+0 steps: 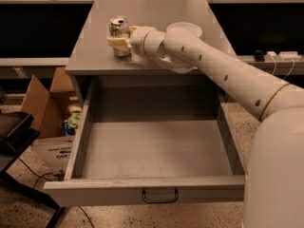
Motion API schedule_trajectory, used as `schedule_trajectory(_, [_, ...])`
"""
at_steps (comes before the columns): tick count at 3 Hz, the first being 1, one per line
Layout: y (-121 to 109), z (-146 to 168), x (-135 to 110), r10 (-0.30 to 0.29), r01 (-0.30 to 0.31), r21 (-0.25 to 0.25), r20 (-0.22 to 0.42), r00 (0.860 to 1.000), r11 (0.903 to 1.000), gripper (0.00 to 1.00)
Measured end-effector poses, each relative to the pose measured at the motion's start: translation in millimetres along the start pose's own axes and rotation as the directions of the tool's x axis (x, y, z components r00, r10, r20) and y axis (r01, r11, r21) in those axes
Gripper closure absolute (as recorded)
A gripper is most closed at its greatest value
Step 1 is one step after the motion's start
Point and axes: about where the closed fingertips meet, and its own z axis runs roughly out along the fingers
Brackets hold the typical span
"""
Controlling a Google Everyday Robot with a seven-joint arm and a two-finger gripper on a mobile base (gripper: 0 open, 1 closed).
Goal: Pick 7up can from top drawer and place on counter
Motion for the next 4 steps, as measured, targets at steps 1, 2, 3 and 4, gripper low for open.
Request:
schedule_trajectory(1, [0.0, 0.0, -0.2, 0.000, 0.000, 0.000, 0.000, 1.000, 1.0000, 0.35])
schedule_trajectory(2, [-0.1, -0.2, -1.7, 0.000, 0.000, 0.000, 0.000, 1.000, 1.0000, 0.12])
schedule_trajectory(3, [6.7, -6.1, -22.3, -0.064, 0.063, -0.020, -0.032, 0.997, 0.9978, 0.00])
schedule_trajectory(4, [30.5, -26.9, -68.2, -0.199, 0.195, -0.045, -0.111, 0.974, 0.9797, 0.00])
